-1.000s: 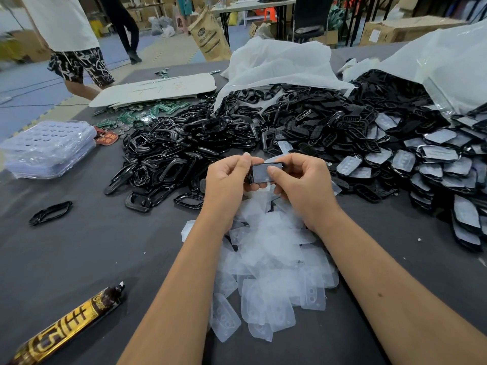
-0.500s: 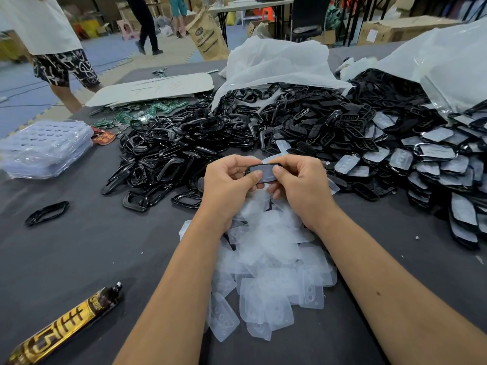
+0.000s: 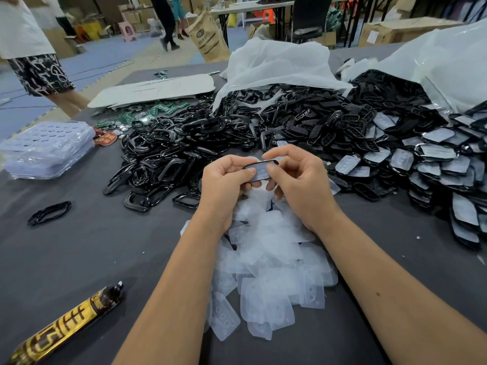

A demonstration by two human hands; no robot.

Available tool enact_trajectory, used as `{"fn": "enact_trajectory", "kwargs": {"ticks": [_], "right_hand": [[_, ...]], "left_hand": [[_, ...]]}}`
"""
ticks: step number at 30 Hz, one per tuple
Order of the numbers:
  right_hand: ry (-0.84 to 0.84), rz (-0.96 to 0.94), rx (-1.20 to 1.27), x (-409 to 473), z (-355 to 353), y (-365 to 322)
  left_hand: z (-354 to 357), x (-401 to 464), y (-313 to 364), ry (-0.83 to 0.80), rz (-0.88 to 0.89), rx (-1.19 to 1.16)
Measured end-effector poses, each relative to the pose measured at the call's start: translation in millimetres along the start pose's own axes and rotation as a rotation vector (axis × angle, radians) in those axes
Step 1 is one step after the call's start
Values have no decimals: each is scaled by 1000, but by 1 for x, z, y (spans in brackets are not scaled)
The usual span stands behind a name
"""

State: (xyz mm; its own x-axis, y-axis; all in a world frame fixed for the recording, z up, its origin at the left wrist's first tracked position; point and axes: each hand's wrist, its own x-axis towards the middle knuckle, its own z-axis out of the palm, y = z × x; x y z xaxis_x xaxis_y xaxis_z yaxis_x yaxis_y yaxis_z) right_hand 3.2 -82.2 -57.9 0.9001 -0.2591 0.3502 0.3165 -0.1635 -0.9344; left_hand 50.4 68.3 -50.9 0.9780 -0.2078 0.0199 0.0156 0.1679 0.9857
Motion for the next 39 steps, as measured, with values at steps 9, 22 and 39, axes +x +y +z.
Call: {"fn": "enact_trajectory", "kwargs": {"ticks": [9, 22, 39], "right_hand": [[-112, -7, -33, 0, 2, 1], [72, 107, 186, 2, -2, -4], [-17, 188, 358, 3, -8, -4]], "left_hand": [[-5, 1, 2, 23, -5, -117], [0, -3, 3, -123, 82, -135], [2, -2, 2, -99, 66, -52]]}}
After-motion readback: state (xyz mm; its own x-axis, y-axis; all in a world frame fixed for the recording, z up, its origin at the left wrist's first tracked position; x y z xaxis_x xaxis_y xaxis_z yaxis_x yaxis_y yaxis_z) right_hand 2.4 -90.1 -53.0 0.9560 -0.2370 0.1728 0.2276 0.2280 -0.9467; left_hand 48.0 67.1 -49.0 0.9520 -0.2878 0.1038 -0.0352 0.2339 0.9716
